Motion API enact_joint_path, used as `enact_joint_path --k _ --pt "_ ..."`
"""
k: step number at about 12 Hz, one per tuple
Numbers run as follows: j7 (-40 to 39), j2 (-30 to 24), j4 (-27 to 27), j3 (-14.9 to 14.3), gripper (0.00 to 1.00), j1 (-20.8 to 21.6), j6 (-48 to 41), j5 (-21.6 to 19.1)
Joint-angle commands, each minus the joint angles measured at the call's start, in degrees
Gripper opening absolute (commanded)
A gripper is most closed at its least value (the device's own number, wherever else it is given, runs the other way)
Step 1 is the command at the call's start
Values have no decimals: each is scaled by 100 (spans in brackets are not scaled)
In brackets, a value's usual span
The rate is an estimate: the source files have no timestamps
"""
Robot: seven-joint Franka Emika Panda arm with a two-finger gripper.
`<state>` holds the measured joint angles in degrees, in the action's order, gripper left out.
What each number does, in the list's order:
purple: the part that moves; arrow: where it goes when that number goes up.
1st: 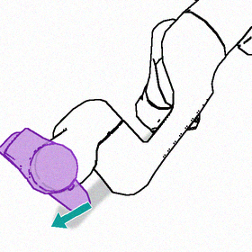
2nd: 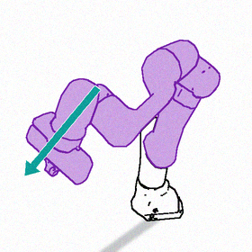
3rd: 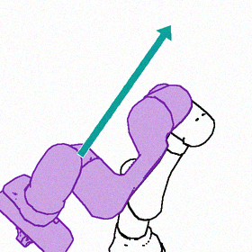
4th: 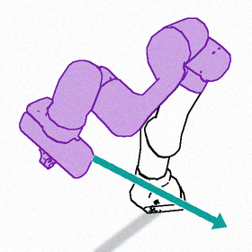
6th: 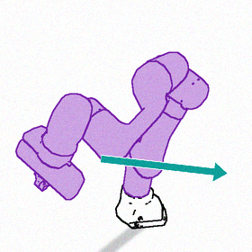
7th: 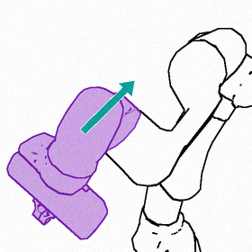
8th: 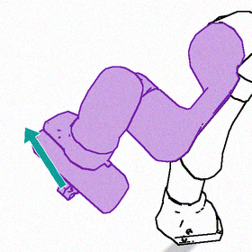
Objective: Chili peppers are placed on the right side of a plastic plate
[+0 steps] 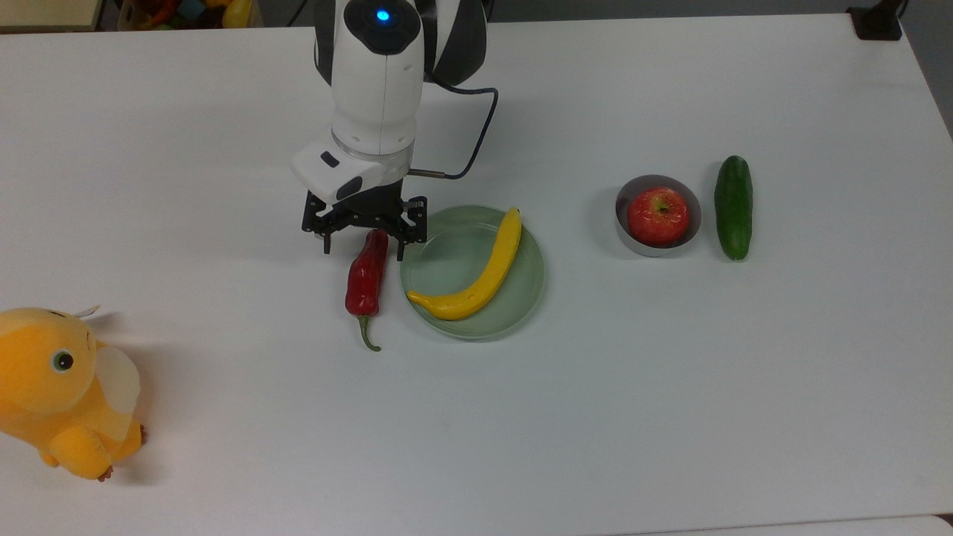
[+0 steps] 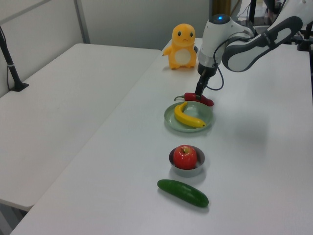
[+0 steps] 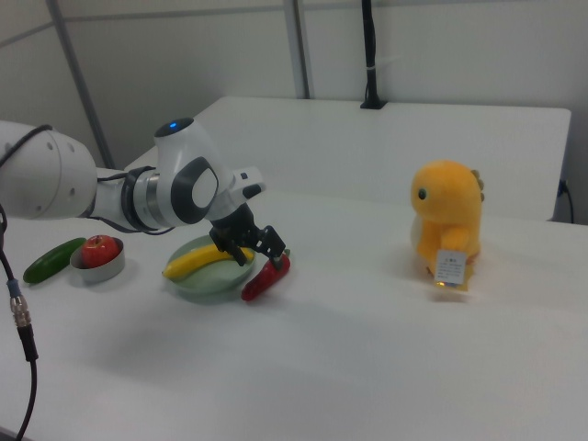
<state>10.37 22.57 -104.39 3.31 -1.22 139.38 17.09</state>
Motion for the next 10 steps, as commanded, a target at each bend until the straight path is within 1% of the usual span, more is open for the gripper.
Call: enact_joint_path --k 1,3,4,5,6,7,8,10 --pt "61 -708 -73 20 100 34 -1075 -134" --pt "79 -1252 -82 20 100 157 -1788 -345" --pt "96 -1525 -116 20 100 157 -2044 -712" --pt "96 -1762 -117 20 100 174 -2325 -994" --pt "123 -1947 -99 20 100 288 -2502 -1171" --pt "358 -2054 -90 -6 100 402 -2503 -1329" --pt "578 -2081 -56 -23 100 473 -2477 -1339" --pt "554 -2177 76 -67 100 526 -2503 -1357"
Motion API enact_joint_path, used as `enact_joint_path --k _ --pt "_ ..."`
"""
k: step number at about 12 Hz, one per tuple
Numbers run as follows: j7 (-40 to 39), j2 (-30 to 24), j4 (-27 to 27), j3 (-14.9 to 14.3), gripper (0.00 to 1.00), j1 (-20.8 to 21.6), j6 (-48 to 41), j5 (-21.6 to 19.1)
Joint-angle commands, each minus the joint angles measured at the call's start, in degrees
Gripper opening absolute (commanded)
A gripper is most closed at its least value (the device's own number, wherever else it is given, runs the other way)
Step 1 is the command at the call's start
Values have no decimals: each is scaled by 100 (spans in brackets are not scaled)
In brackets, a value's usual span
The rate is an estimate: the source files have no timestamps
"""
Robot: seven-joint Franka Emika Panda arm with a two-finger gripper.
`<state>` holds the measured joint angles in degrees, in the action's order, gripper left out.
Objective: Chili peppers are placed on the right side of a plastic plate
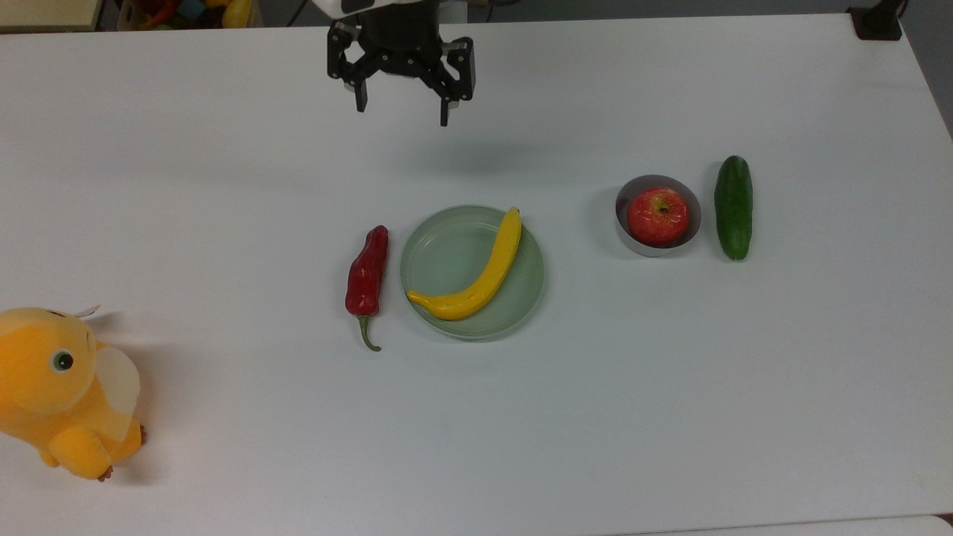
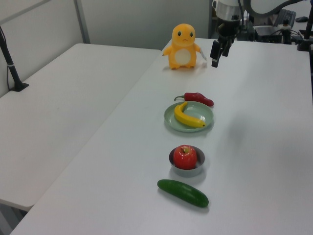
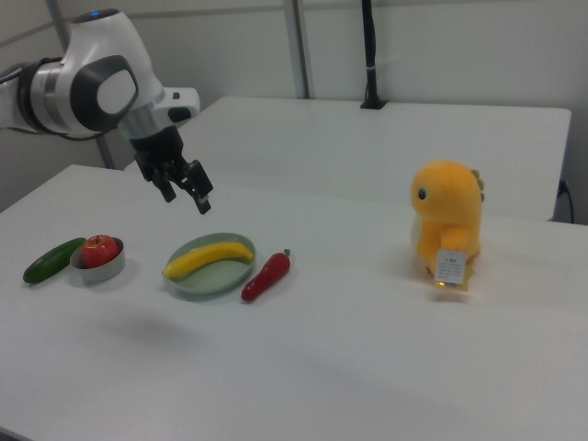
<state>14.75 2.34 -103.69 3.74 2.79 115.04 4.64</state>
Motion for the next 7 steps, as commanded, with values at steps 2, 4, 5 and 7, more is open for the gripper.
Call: enact_joint_path --k 2,4,5,7 --pt "81 -207 191 -233 100 336 -348 -130" --pt "-121 -225 315 -260 100 389 -649 -121" --pt "-217 -225 332 -321 100 389 -658 -121" --pt "-262 -225 332 -348 100 398 -667 -139"
